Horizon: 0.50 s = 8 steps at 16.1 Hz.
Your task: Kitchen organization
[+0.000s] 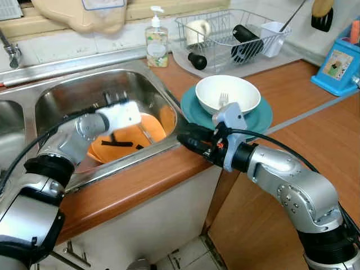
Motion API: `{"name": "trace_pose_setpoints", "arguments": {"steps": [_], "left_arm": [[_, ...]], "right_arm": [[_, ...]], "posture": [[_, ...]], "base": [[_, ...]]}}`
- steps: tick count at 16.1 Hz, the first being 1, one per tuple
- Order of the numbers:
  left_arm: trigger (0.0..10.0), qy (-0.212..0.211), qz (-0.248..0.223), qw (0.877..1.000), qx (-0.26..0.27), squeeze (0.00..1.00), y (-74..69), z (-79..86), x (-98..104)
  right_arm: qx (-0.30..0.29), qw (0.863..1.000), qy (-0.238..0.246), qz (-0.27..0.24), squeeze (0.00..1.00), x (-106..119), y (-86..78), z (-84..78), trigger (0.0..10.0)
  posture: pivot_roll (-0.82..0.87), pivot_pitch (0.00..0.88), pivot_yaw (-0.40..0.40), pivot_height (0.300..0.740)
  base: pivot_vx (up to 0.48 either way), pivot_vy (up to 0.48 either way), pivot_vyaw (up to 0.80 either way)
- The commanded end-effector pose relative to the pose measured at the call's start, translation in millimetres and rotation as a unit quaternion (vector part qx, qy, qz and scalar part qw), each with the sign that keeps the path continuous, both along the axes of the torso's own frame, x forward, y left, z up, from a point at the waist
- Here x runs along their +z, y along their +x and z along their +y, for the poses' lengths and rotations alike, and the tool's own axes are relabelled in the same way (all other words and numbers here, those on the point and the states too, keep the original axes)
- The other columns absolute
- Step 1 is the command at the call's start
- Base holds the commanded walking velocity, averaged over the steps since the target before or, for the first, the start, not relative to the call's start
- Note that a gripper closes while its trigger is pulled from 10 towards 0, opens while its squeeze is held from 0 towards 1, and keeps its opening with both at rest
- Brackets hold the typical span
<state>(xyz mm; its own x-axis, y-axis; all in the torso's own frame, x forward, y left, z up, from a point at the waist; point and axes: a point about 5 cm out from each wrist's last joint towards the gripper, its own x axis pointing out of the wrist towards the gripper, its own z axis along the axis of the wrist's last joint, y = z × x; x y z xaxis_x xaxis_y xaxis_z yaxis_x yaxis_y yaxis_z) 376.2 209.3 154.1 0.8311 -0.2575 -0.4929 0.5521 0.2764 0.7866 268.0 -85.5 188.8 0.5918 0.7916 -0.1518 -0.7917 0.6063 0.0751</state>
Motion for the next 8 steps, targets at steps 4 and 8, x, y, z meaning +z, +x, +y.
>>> {"name": "trace_pose_setpoints", "arguments": {"steps": [4, 8], "left_arm": [[10.0, 0.016, 0.102, 0.995, 0.003, 1.00, -2.0, 5.3, -18.3], [10.0, 0.016, 0.122, 0.992, 0.001, 1.00, -4.7, 5.9, -26.1]], "right_arm": [[-0.003, 1.000, -0.026, 0.007, 0.00, -4.9, -3.5, -1.0, 10.0], [-0.020, 0.999, -0.027, 0.006, 0.00, -4.7, 0.3, -2.7, 10.0]], "posture": [[-0.03, 0.000, 0.036, 0.740], [-0.03, 0.000, 0.034, 0.740]], "base": [[0.000, 0.000, 0.00], [0.000, 0.000, 0.00]]}}
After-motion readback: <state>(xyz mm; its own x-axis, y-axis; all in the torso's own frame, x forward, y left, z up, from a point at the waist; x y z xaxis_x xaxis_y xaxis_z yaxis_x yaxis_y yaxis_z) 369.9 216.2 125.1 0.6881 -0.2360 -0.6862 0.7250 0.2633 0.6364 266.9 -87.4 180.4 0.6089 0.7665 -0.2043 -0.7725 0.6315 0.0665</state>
